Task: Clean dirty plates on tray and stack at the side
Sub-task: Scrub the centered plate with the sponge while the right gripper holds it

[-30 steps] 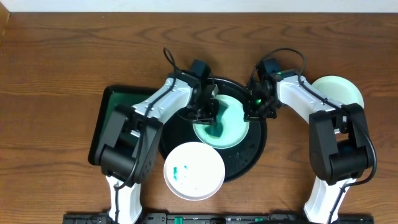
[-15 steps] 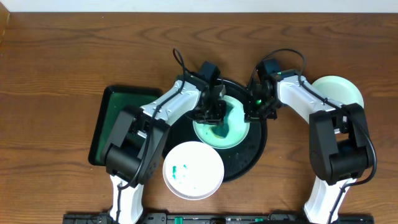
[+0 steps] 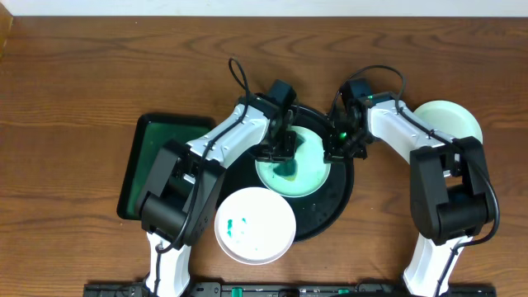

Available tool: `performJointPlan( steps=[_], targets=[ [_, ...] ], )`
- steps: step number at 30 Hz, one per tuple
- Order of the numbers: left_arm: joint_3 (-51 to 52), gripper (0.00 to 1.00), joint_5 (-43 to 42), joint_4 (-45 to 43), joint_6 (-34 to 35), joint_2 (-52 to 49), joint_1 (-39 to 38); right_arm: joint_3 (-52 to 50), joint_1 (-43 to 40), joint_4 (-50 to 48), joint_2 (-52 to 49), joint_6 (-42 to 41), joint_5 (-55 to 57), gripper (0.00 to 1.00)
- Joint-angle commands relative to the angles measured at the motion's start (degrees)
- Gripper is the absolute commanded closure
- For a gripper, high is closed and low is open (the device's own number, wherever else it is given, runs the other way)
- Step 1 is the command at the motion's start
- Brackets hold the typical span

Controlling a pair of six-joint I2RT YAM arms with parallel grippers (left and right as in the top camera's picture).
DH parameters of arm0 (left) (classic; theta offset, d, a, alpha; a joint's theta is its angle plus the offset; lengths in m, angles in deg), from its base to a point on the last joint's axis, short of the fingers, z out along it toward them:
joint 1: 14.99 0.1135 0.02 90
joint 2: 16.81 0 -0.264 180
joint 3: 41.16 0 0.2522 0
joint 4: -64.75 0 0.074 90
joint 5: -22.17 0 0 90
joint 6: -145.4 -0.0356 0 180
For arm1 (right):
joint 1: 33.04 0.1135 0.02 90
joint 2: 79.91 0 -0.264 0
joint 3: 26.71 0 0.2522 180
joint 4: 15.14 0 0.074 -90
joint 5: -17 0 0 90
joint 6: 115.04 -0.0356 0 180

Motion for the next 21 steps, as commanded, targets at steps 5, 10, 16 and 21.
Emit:
performJointPlan(
  steps=[5, 10, 16, 21],
  targets=[
    [2.2, 0.93, 23.0, 7.1, 2.1, -2.6, 2.6, -1.9, 0.6, 0.9, -3.4, -0.4, 3.2, 0.99],
    [2.2, 0.93, 29.0, 9.4, 2.9, -2.6, 2.6, -1.9, 0.6, 0.9, -3.4, -0.4, 3.1, 0.99],
    [2.3, 0.93, 13.7, 10.2, -6.1, -2.6, 2.0, -1.9, 0.6, 0.7, -3.4, -0.4, 3.1, 0.99],
    [2.2, 0.93, -0.4, 8.7, -13.8, -2.6, -1.4, -1.9, 0.6, 0.6, -3.4, -0.4, 3.1, 0.99]
  ],
)
